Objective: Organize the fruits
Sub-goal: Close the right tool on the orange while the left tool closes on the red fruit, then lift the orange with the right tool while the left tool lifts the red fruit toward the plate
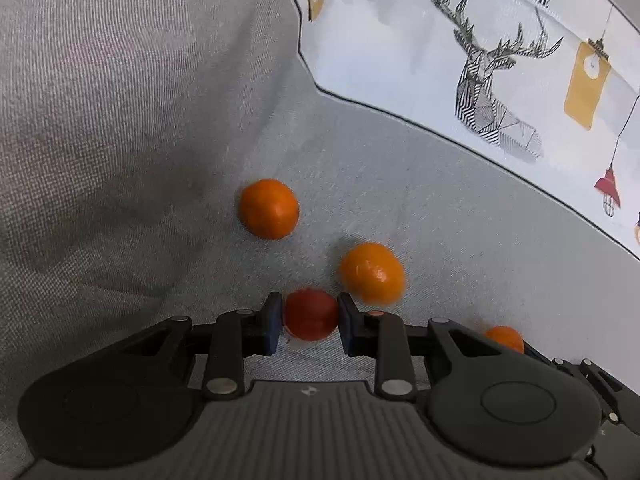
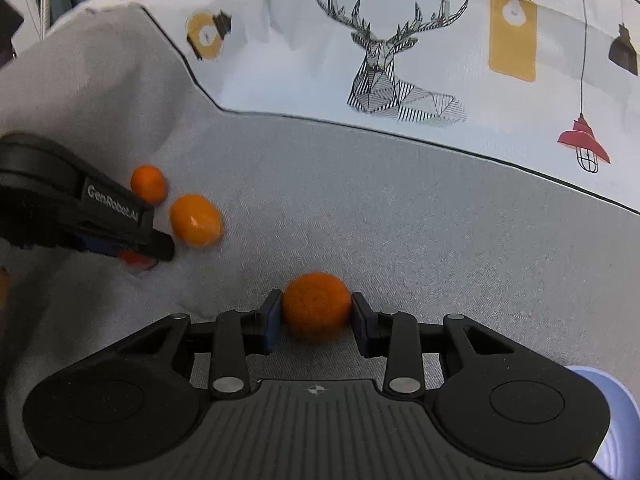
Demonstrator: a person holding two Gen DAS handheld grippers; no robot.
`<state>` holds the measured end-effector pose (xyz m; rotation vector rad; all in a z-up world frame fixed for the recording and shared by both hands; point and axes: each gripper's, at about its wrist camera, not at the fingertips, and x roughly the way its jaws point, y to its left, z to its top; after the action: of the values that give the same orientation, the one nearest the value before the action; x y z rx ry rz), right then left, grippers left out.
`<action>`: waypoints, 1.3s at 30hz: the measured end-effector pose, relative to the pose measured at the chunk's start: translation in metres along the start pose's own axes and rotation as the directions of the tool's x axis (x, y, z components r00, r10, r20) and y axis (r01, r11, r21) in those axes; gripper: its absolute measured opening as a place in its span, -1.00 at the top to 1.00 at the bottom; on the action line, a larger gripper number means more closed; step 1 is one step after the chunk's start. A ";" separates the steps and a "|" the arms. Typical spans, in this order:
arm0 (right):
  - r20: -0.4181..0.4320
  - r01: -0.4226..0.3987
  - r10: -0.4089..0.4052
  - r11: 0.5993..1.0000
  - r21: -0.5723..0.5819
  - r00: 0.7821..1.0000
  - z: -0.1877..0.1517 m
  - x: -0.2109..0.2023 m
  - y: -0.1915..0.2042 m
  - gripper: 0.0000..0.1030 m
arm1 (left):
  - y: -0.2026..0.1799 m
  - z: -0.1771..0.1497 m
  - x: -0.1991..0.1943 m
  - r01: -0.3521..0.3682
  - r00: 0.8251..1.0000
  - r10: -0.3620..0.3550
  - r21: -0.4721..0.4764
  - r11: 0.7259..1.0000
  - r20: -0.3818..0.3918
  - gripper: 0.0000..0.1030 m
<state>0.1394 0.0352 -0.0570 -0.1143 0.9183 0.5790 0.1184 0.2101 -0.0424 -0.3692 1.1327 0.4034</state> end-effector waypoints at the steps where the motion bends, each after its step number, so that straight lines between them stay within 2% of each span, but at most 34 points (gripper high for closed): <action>1: 0.008 -0.008 0.008 1.000 0.012 1.000 0.001 -0.004 -0.001 0.28 | -0.001 0.000 -0.002 0.005 1.000 -0.005 -0.002 1.000 0.008 0.38; 3: 0.027 -0.025 0.024 0.999 0.033 0.999 0.001 -0.015 -0.005 0.28 | 0.000 -0.005 -0.011 0.024 0.999 -0.023 -0.010 1.000 0.029 0.38; 6: 0.058 -0.008 0.005 0.999 0.049 0.998 0.004 -0.036 -0.012 0.28 | -0.003 -0.011 -0.025 0.025 0.997 -0.026 0.007 1.000 0.072 0.38; 10: 0.118 -0.007 -0.006 0.994 0.106 0.993 0.008 -0.083 -0.028 0.28 | -0.005 -0.019 -0.053 0.045 0.989 -0.047 0.022 0.999 0.143 0.38; 13: 0.149 0.023 -0.037 0.996 0.092 0.988 0.001 -0.120 -0.039 0.28 | -0.009 -0.029 -0.080 0.095 0.979 -0.098 0.025 0.995 0.178 0.38; 20: 0.168 0.091 -0.120 0.981 0.170 0.978 -0.045 -0.173 -0.080 0.28 | -0.041 -0.084 -0.137 0.225 0.942 -0.257 0.162 0.961 0.215 0.38; 23: 0.157 0.122 -0.155 0.972 0.203 0.975 -0.078 -0.179 -0.100 0.28 | -0.053 -0.116 -0.130 0.243 0.934 -0.290 0.225 0.944 0.209 0.38; 24: 0.136 0.132 -0.163 0.968 0.211 0.977 -0.089 -0.177 -0.106 0.28 | -0.058 -0.125 -0.121 0.224 0.943 -0.276 0.257 0.940 0.188 0.38; 25: 0.106 0.143 -0.169 0.964 0.223 0.980 -0.095 -0.175 -0.113 0.28 | -0.063 -0.130 -0.113 0.187 0.961 -0.232 0.269 0.945 0.147 0.38; 26: 0.086 0.153 -0.178 0.958 0.244 0.980 -0.097 -0.176 -0.121 0.28 | -0.066 -0.130 -0.107 0.183 0.966 -0.223 0.259 0.948 0.132 0.38; 28: 0.098 0.160 -0.191 0.952 0.261 0.977 -0.097 -0.182 -0.135 0.28 | -0.071 -0.123 -0.106 0.199 0.957 -0.246 0.265 0.944 0.155 0.38; 30: 0.092 0.200 -0.229 0.947 0.251 0.969 -0.100 -0.182 -0.144 0.28 | -0.078 -0.119 -0.107 0.178 0.951 -0.241 0.294 0.939 0.194 0.38; 32: 0.073 0.217 -0.244 0.940 0.264 0.967 -0.107 -0.181 -0.155 0.28 | -0.083 -0.119 -0.103 0.196 0.950 -0.255 0.291 0.937 0.182 0.38; 35: 0.066 0.211 -0.236 0.941 0.264 0.969 -0.115 -0.182 -0.163 0.28 | -0.090 -0.119 -0.093 0.264 0.943 -0.307 0.274 0.925 0.127 0.38; 39: 0.076 0.221 -0.241 0.953 0.207 0.968 -0.119 -0.182 -0.160 0.28 | -0.109 -0.129 -0.096 0.288 0.928 -0.353 0.365 0.885 0.123 0.38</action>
<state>0.0526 -0.2163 -0.0121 -0.0129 0.8449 0.2714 0.0344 0.0415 0.0058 -0.2014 0.9138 -0.0564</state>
